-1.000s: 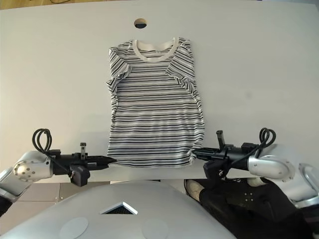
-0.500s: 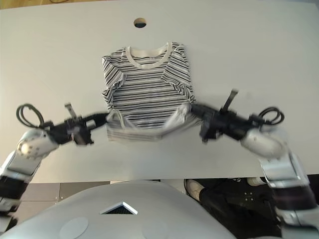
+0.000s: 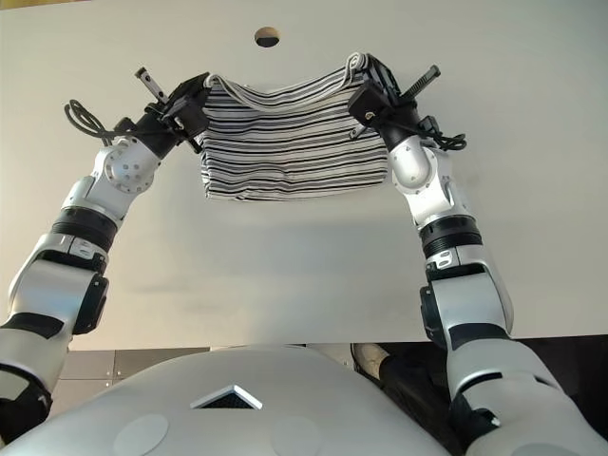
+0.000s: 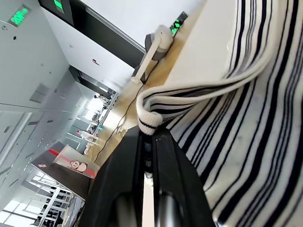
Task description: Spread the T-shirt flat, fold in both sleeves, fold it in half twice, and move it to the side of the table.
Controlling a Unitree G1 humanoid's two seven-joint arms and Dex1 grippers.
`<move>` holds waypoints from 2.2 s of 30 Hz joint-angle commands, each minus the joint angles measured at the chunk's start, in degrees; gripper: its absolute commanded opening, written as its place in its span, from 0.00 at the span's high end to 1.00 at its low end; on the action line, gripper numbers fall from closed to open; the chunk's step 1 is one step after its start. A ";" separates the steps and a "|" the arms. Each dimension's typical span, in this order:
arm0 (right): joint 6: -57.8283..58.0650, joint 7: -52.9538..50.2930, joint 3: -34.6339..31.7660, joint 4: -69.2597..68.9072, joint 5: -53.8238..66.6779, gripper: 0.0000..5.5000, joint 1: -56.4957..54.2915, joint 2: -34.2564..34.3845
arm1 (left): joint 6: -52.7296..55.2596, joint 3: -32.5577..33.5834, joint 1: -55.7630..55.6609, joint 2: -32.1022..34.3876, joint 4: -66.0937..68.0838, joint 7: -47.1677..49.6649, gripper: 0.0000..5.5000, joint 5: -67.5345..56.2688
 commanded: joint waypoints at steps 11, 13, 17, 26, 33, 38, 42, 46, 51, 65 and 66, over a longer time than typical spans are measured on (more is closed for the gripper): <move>2.14 -4.33 4.63 21.38 -2.26 0.75 -13.53 4.53 | 6.81 -5.67 -10.94 -3.83 19.06 7.00 0.79 6.28; 2.89 -3.86 4.54 23.62 -1.64 0.68 -14.92 5.42 | 8.17 -5.56 -11.51 -4.89 20.17 7.25 0.72 6.03; 4.87 -4.56 4.29 26.26 -1.22 0.55 -17.78 6.48 | 12.25 -3.65 -13.42 -5.80 21.79 9.19 0.62 4.38; -10.25 1.29 8.44 3.81 -4.94 0.49 -2.15 -9.03 | 14.16 0.04 -9.36 0.32 19.97 22.48 0.41 2.38; -8.74 16.39 13.68 -12.37 -10.88 0.49 13.34 -21.15 | 3.79 4.79 1.21 1.88 4.28 30.08 0.41 -1.88; -8.03 18.92 17.25 -15.22 -14.81 0.49 12.23 -20.70 | 4.81 6.36 7.41 2.20 -9.80 29.16 0.41 -1.86; -11.57 22.54 17.83 -28.28 -15.76 0.49 14.70 -26.47 | 7.19 7.42 11.52 2.36 -16.99 27.65 0.41 -1.50; -14.55 31.83 18.55 -47.30 -8.10 0.49 22.03 -31.75 | 8.57 8.86 14.43 2.81 -19.62 26.58 0.41 -1.99; -15.09 37.76 26.76 -50.08 -12.02 0.49 20.01 -20.00 | 9.21 11.09 16.49 3.32 -22.84 25.53 0.41 -2.49; -11.37 32.93 19.06 -53.08 5.46 0.49 17.80 -7.75 | 7.75 14.31 17.54 2.18 -23.68 23.33 0.41 -5.40; -11.14 31.68 17.71 -51.08 3.63 0.49 16.71 -7.61 | 7.66 14.44 17.67 2.16 -24.23 23.05 0.41 -5.64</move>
